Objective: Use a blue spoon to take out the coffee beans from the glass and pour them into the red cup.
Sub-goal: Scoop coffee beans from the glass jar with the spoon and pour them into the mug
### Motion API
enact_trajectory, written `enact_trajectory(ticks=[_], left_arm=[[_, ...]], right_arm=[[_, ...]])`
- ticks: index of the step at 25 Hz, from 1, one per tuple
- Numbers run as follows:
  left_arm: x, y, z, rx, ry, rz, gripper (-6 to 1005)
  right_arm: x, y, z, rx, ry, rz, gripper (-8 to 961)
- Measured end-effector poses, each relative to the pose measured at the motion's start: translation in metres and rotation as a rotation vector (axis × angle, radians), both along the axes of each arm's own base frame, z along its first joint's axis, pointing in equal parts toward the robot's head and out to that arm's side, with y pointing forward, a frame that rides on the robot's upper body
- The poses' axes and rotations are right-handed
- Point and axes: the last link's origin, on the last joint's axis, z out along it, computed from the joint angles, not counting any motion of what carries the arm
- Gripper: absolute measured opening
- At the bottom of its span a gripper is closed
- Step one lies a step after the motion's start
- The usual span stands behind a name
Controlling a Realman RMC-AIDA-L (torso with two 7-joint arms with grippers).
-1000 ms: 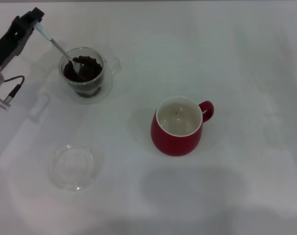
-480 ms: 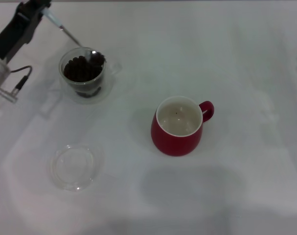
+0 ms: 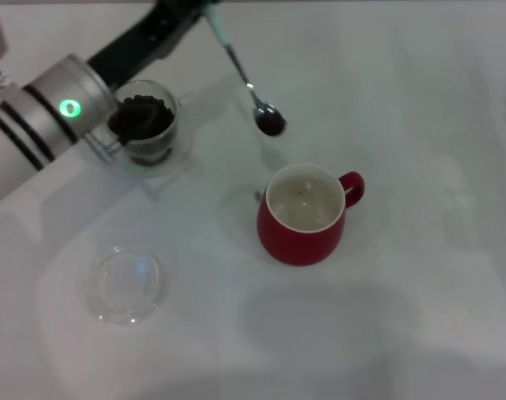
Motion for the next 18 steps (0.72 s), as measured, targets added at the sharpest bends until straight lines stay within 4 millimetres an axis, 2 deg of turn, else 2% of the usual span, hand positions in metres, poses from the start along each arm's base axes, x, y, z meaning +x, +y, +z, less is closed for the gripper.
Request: enact_trajectory(ticks=[4,12,18], left_arm=[[0.015,-0.003,-0.012,-0.061,0.062,-0.097,136],[0.020,-0.005,-0.017,-0.110,0.168,-0.205,136],[0.026,-0.008,-0.019,-0.085,0.243,-0.319,136]], right_arm=[[0.002,-0.001,0.000,-0.003,-0.002,-0.010,831],[0.006,-0.001,-0.001,-0.014,-0.003,-0.032,832],[0.005,-0.001,-0.002,-0.014,-0.002,-0.033,832]])
